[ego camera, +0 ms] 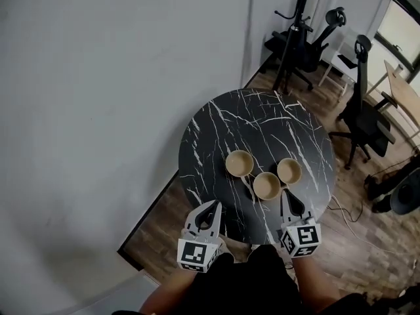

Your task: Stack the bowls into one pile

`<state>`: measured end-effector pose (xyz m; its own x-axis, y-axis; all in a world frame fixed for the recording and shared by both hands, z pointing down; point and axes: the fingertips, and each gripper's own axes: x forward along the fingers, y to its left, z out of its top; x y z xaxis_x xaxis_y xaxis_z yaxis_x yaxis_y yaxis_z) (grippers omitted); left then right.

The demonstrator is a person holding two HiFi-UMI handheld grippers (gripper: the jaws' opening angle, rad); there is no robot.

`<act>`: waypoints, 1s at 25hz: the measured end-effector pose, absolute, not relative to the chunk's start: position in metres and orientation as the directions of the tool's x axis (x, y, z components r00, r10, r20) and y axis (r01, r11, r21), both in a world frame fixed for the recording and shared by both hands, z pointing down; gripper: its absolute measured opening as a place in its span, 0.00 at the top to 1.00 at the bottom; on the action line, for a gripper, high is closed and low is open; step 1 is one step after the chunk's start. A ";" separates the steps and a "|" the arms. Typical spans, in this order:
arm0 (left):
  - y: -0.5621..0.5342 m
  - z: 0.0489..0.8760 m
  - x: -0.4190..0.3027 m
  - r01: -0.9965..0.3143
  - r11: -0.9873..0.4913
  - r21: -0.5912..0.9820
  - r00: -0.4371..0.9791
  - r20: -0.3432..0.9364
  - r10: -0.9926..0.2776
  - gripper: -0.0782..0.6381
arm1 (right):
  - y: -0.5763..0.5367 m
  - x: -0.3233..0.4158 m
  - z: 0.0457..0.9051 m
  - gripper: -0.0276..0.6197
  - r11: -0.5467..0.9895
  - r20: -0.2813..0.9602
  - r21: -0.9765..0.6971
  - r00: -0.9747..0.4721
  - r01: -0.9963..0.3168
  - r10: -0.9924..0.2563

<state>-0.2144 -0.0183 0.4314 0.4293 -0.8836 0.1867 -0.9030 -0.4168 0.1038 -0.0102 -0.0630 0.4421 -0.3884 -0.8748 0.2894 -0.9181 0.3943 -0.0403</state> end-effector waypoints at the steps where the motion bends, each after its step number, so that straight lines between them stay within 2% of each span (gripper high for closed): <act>1: -0.022 0.433 -0.211 -0.899 -0.425 0.107 0.438 0.189 -0.879 0.88 | -0.063 -0.003 0.447 0.95 0.376 0.299 -0.041 -0.370 -0.926 -0.880; 6: -0.038 0.443 -0.200 -0.885 -0.453 0.110 0.466 0.225 -0.856 0.88 | -0.068 0.022 0.464 0.95 0.312 0.336 -0.047 -0.309 -0.949 -0.890; 16: -0.082 0.460 -0.162 -0.871 -0.484 0.083 0.488 0.254 -0.835 0.88 | -0.090 0.053 0.501 0.95 0.294 0.403 -0.063 -0.294 -0.954 -0.867; 25: -0.103 0.488 -0.137 -0.842 -0.537 0.059 0.524 0.330 -0.785 0.88 | -0.098 0.087 0.539 0.95 0.214 0.456 -0.106 -0.239 -0.971 -0.857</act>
